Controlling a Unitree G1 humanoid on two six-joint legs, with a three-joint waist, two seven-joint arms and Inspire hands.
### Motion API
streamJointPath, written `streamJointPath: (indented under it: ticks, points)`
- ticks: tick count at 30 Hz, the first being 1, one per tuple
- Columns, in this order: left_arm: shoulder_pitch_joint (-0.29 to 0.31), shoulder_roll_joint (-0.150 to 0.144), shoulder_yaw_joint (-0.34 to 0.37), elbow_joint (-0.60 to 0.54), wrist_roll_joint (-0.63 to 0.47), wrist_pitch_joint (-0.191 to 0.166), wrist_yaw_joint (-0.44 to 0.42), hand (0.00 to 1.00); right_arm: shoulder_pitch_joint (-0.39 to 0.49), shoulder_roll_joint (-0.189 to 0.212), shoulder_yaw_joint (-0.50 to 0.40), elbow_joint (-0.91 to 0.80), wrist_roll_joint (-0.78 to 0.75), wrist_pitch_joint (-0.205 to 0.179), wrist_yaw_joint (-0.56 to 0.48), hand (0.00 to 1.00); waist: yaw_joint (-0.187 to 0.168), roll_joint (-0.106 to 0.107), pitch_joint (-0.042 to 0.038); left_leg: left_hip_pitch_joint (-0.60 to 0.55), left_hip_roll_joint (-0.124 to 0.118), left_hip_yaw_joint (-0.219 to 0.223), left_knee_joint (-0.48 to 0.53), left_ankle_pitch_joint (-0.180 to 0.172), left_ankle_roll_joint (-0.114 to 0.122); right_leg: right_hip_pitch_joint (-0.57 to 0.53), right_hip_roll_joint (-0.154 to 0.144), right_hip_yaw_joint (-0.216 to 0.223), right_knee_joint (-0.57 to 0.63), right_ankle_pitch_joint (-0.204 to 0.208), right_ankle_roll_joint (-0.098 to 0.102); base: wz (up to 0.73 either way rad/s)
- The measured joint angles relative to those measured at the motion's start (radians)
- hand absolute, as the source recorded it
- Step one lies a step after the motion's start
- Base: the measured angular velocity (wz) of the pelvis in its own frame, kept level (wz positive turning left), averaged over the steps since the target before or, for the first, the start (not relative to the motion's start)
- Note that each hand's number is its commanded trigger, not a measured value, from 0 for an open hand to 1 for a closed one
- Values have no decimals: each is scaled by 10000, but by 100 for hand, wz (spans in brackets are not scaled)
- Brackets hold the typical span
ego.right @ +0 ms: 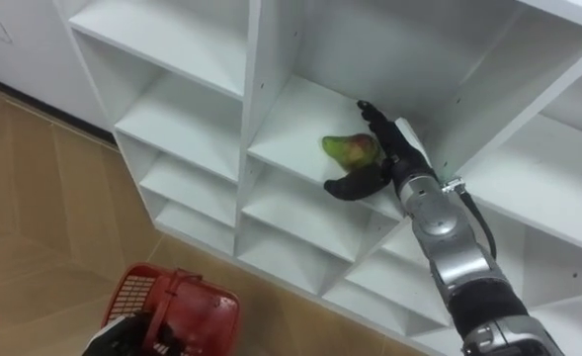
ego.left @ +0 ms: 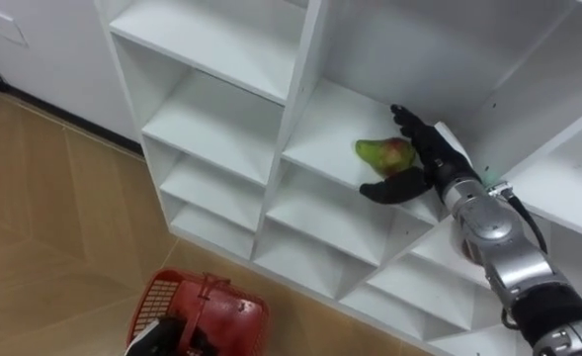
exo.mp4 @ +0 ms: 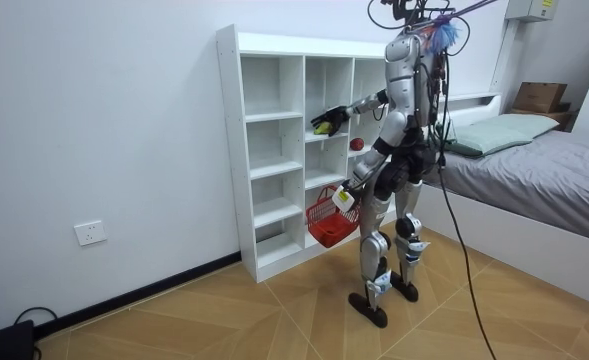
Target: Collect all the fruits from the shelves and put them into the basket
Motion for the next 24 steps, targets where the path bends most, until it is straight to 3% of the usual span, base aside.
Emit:
streamJointPath:
  ticks: [8,9,10,11,12,24]
  points:
    - [-70,29,1,0,1,0,-2,100,-15,0,-2,78,0,-88,0,0,0,-71,70,-5,-6,-5,1,1,2,1,-1,-1,-1,0,0,0]
    - [-70,29,6,0,1,0,-2,100,-16,0,-2,90,0,-96,0,51,0,-72,72,-7,-6,-5,2,1,2,1,-1,-1,-2,0,0,0]
    - [-70,28,23,0,2,0,-2,100,-23,0,-2,150,-1,-128,1,65,0,-63,80,-11,-6,-5,3,1,2,1,-1,-1,-4,0,0,0]
    - [-70,28,47,-2,2,0,-2,100,-46,0,-2,188,-1,-138,5,89,1,-61,81,-13,-6,-5,5,1,1,1,0,-1,-4,0,0,0]
    - [-73,29,54,-4,2,0,-2,100,-59,0,-3,193,-1,-145,6,100,1,-57,84,-15,-6,-5,6,1,1,1,0,-1,-4,0,0,0]
    - [-131,61,44,-5,2,0,0,100,-310,18,-52,357,8,-288,-475,100,-37,-41,85,-45,-29,-36,25,4,7,-18,-15,-13,-2,-1,2,0]
